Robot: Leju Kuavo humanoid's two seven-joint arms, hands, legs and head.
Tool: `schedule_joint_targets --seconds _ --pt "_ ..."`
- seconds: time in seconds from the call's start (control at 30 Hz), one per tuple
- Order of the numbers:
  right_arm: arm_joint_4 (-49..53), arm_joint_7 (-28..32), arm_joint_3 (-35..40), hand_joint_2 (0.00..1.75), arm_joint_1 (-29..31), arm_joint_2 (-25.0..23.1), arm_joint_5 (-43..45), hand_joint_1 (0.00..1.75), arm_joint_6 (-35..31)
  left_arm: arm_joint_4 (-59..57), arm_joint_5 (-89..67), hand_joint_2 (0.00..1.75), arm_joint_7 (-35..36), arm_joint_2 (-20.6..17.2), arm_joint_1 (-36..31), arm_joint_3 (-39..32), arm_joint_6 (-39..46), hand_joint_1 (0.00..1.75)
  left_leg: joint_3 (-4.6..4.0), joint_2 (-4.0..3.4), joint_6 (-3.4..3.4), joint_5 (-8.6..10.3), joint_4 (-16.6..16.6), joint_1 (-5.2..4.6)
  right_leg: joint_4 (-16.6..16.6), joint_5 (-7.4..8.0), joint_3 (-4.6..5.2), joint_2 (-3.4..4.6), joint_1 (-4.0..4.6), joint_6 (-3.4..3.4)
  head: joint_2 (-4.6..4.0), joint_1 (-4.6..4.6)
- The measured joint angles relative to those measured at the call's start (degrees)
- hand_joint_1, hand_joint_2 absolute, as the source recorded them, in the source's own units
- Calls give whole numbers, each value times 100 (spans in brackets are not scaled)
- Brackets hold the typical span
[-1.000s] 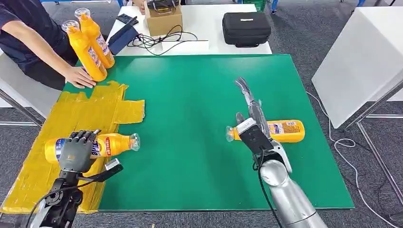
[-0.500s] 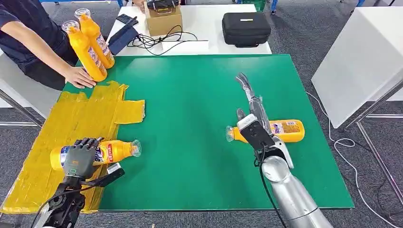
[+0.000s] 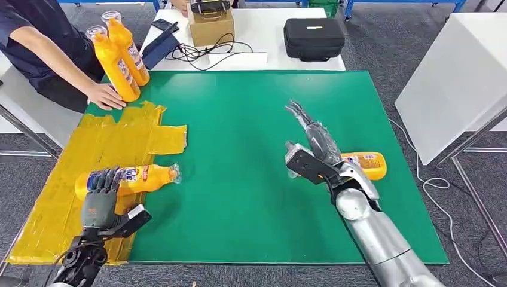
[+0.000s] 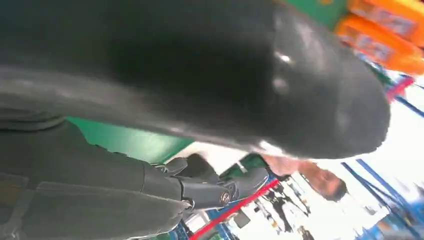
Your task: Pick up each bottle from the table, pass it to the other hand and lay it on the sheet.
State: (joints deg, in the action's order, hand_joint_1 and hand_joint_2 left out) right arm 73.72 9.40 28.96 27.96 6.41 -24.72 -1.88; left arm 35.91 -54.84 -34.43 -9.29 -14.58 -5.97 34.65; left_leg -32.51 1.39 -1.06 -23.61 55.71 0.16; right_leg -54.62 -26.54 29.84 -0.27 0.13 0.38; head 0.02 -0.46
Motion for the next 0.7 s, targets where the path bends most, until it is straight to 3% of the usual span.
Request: schedule_joint_targets --seconds 0.13,0.27,0.37,0.6,0.7 --pt "-44 55 -101 175 -28 450 -234 0 225 290 941 0 -385 -192 151 191 -489 0 -2 -2 -5 -5 1 -10 2 0 3 1 -6 1 0 -4" --pt "-33 144 -367 175 -155 1126 -301 0 606 1420 3296 0 -555 -479 675 287 -1448 0 -7 -19 -11 -9 2 -7 2 1 15 19 -2 3 0 0" --pt "5 162 -505 175 -211 1469 -297 0 745 2010 3788 0 -568 -682 907 287 -1644 0 -10 -20 -11 -9 1 -6 2 1 19 21 -2 3 0 -2" --pt "40 -37 -656 175 -170 2006 -371 0 997 3676 5371 0 -579 -712 1257 -33 -2854 0 -15 -12 -10 -8 2 0 2 1 25 19 2 3 0 -2" --pt "250 -48 -905 175 -496 2361 -343 0 996 4318 5392 0 -583 -603 1376 -360 -3188 0 -15 -9 -14 -11 3 -1 4 1 20 15 -2 4 0 -2"
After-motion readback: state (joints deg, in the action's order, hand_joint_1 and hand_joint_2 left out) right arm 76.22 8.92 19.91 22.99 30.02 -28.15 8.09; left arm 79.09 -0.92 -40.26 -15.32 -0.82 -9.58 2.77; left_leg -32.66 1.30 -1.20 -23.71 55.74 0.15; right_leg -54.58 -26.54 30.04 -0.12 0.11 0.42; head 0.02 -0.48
